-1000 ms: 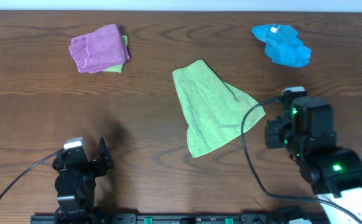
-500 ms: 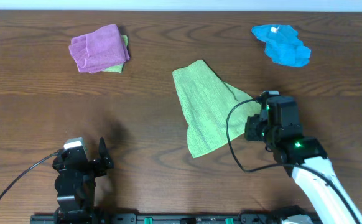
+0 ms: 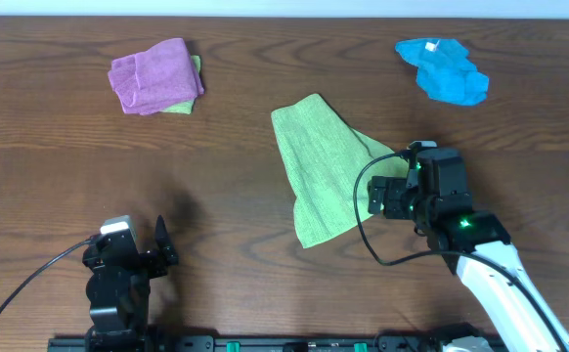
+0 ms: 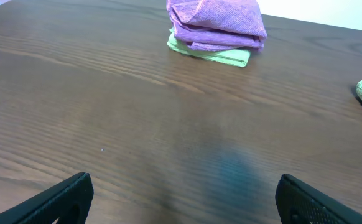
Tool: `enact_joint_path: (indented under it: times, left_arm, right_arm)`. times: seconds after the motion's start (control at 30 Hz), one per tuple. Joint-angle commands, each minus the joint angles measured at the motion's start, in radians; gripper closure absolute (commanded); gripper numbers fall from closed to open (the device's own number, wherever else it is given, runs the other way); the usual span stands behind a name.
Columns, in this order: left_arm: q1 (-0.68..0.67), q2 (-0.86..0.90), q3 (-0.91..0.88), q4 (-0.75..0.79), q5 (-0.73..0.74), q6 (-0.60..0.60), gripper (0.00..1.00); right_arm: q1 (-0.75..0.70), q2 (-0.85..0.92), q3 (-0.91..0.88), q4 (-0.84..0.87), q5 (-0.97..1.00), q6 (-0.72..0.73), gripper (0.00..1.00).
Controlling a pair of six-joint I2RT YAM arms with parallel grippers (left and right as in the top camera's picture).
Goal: Fold the cloth
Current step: 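Pull the right gripper back toward the cloth's right edge, then move the left gripper forward to the green cloth's left edge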
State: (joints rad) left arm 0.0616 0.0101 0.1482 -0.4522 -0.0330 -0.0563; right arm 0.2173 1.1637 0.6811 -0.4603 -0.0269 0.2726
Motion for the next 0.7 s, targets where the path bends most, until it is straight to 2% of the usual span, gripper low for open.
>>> enact_joint_path:
  times: [0.0,0.17,0.27,0.47,0.67]
  left_arm:
    - [-0.003,-0.006,-0.018,-0.004,0.022,-0.012,0.05]
    - [-0.003,-0.006,-0.018,0.008,0.193,-0.033,0.05]
    - [-0.003,-0.006,-0.018,0.039,0.452,-0.037,0.05]
    - [-0.003,-0.006,-0.018,0.072,0.834,-0.037,0.05]
    - [-0.003,-0.006,-0.018,0.091,0.904,-0.059,0.05]
  right_arm:
    - [-0.009,-0.018,0.006,-0.003,0.001,0.000,0.01]
    - [-0.009,-0.054,0.006,0.005,0.048,0.000,0.01]
    - [-0.009,-0.094,0.006,0.013,0.063,0.000,0.01]
    - [-0.008,-0.162,0.006,0.053,0.064,0.000,0.01]
    - [-0.008,-0.200,0.006,0.058,0.052,0.005,0.01]
